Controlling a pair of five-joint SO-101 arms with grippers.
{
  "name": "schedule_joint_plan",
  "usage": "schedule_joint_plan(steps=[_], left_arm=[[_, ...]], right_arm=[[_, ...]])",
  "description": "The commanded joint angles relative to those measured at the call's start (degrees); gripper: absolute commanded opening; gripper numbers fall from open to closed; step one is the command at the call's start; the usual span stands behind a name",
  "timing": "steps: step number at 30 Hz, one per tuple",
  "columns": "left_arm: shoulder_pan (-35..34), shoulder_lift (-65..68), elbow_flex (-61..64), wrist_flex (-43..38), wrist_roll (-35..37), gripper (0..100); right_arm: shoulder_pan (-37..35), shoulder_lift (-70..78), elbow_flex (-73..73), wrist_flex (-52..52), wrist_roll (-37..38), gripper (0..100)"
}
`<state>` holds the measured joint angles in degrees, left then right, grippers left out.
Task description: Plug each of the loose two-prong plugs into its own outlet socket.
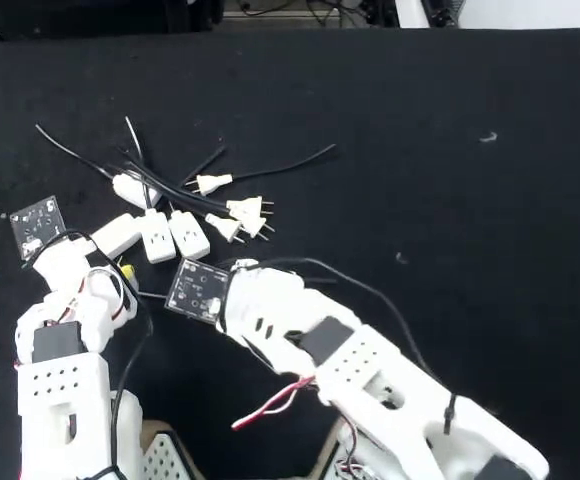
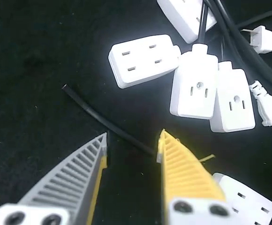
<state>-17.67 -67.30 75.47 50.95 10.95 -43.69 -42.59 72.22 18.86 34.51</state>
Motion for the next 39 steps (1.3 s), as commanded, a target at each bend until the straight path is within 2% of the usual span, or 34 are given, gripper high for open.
schedule_joint_plan(steps=[1,5,13,17,22,27,32,35,39], left_arm=[[-0.31,-0.79,-3.21,0.18,0.62,18],[1.1,-0.79,-4.26,-0.35,0.53,18],[9.27,-0.79,-5.58,-0.26,0.79,18],[9.8,-0.79,-8.92,0.18,0.79,18],[10.15,-0.7,-10.77,0.18,1.32,18],[13.58,-0.79,-11.38,0.18,5.45,18],[20.0,-0.79,-11.65,0.0,5.27,18],[23.25,-0.79,-10.59,-0.09,5.27,18],[23.69,-0.79,-8.57,-0.26,5.19,18]], right_arm=[[-0.53,-2.68,-0.22,-1.58,0.53,1.1],[-0.53,-2.68,-0.22,-1.58,0.44,1.1],[-0.53,-2.86,-0.22,-1.58,0.18,1.1],[-0.53,-2.95,-0.66,-0.79,-5.01,1.1],[-0.53,-3.03,-3.82,5.54,-5.71,1.1],[-0.53,-3.03,-3.91,5.54,-5.8,1.1],[-0.53,-3.65,-4.26,5.27,-12.48,1.1],[-0.53,-6.29,-3.56,5.19,-13.27,1.1],[-0.53,-11.47,-1.19,5.19,-13.27,1.1]])
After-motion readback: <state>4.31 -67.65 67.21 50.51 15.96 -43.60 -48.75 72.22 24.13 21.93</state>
